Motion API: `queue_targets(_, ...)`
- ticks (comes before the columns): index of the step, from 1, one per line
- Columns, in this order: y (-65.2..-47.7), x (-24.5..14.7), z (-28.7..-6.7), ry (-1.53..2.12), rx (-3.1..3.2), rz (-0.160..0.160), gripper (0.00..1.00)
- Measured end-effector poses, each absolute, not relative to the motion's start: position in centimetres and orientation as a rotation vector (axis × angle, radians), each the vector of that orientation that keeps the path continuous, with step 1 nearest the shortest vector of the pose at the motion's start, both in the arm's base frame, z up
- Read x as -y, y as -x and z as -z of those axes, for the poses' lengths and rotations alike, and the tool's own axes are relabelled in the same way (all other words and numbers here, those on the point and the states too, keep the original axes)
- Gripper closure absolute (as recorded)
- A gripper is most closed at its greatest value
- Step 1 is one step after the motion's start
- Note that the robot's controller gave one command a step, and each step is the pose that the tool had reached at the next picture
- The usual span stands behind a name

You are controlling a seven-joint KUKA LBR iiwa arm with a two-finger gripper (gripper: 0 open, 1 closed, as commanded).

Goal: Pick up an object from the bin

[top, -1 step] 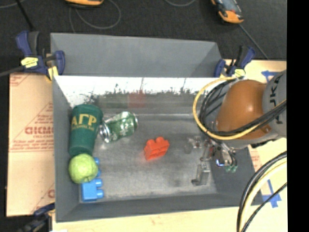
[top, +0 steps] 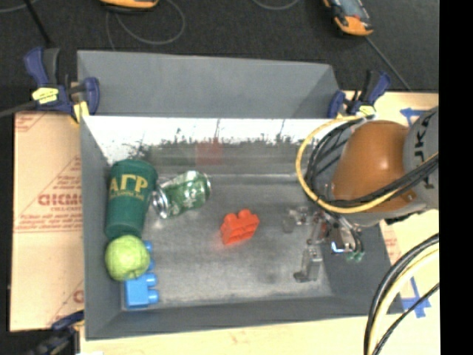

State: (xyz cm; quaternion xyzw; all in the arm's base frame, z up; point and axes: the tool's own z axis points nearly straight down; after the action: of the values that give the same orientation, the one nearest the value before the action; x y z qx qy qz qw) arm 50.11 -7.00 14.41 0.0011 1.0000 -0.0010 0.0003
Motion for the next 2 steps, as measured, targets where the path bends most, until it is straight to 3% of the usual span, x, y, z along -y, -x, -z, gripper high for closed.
queue_targets(1, -53.5, 3.9, -10.4, 0.25, -3.119, 0.008, 0.0)
queue_targets(2, -54.6, 1.6, -9.2, 0.307, -3.126, -0.003, 0.0)
